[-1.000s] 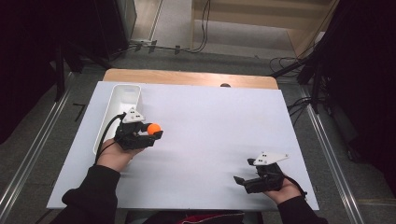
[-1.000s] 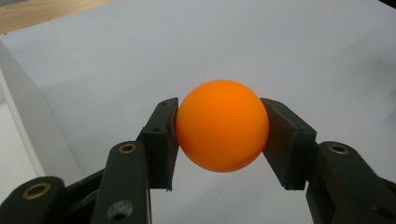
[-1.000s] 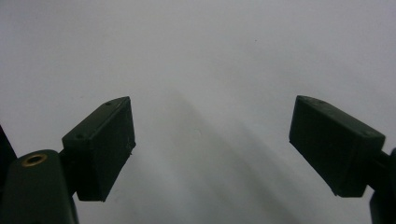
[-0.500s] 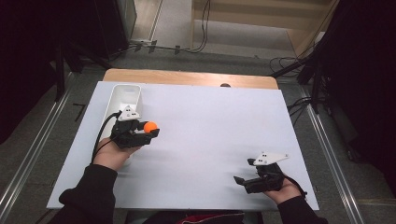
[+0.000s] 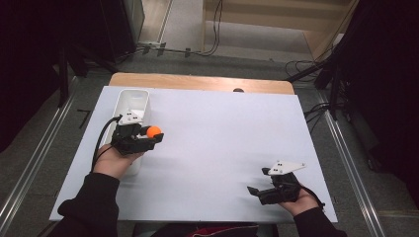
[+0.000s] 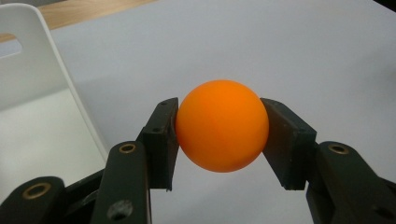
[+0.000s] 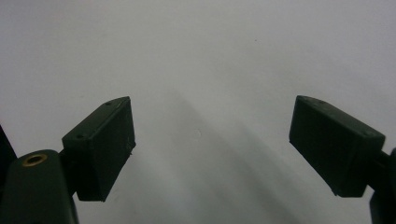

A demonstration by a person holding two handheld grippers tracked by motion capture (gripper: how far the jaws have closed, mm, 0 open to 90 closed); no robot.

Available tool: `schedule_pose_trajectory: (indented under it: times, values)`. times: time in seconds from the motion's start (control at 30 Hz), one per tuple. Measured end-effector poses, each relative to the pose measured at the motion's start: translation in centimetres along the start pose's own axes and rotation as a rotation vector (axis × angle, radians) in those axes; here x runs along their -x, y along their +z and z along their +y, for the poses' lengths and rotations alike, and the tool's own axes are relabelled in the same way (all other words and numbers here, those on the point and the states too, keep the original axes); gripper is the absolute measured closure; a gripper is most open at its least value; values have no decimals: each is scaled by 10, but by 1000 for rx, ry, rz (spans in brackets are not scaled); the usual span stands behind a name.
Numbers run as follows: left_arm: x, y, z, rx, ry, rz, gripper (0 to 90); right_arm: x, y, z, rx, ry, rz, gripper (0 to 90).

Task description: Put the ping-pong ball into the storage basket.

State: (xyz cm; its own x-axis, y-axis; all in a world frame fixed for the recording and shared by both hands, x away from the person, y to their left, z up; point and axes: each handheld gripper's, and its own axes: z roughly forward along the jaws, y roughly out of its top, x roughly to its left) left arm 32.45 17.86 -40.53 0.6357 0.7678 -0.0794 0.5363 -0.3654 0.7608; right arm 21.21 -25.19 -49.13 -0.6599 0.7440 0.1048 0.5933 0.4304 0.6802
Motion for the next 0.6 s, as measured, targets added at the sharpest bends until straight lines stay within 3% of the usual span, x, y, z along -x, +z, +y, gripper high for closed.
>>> schedule_pose_trajectory:
  times: [0.27, 0.6]
  values:
    - [-4, -2, 0, 3, -18, -9, 494, 0, 0, 0, -3, 2, 0, 129]
    - [-11, -5, 0, 11, -28, 24, 495, 0, 0, 0, -2, -7, 4, 129]
